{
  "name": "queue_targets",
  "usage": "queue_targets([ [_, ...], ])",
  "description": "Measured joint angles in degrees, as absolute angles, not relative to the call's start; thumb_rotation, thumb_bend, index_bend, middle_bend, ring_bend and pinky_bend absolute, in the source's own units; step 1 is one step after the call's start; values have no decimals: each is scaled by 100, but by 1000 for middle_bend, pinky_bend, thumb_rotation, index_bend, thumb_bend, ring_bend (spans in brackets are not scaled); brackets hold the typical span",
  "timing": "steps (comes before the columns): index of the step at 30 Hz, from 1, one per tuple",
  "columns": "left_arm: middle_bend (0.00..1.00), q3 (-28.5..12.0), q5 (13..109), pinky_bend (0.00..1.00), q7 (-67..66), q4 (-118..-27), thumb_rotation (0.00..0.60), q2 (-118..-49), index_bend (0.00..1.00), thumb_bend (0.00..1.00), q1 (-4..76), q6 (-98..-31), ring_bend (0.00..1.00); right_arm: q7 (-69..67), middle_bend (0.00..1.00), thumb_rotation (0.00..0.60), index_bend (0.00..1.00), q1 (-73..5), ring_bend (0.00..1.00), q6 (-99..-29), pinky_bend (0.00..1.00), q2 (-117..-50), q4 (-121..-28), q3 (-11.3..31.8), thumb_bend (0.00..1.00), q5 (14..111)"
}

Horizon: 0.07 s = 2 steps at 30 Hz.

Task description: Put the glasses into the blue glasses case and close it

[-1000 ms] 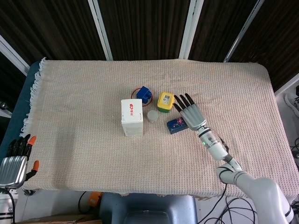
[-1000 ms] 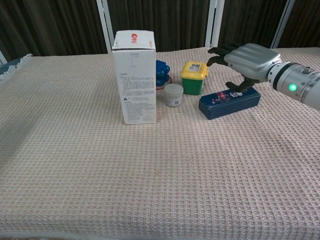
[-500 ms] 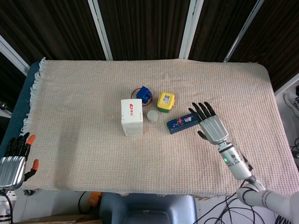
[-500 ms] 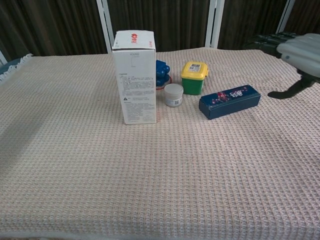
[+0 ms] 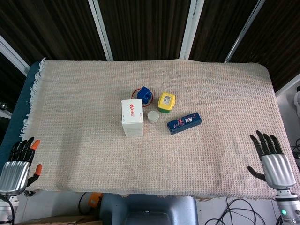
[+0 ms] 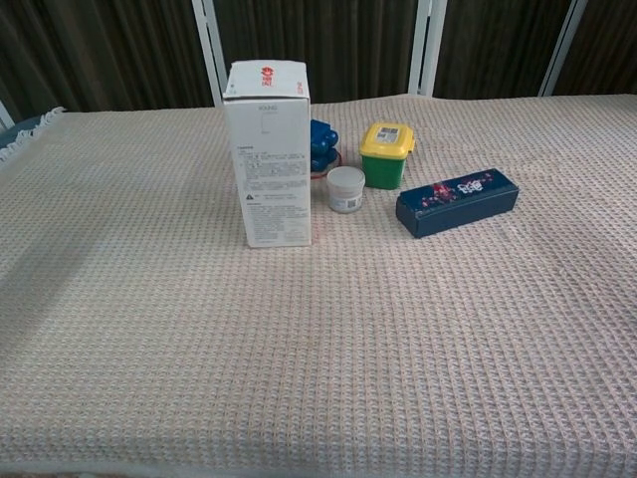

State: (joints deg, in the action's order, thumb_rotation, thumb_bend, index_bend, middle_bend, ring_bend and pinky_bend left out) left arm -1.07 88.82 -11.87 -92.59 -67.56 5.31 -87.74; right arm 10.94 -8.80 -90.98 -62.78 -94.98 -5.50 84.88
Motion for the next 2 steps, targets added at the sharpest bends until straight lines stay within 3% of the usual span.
queue_targets([
  [2, 0, -108, 8895, 15, -1205, -9248, 600, -6772, 0, 409, 525, -8788, 0, 1088, 0, 600, 27, -850, 0, -8993, 0, -6233, -9502, -510, 290, 8450],
])
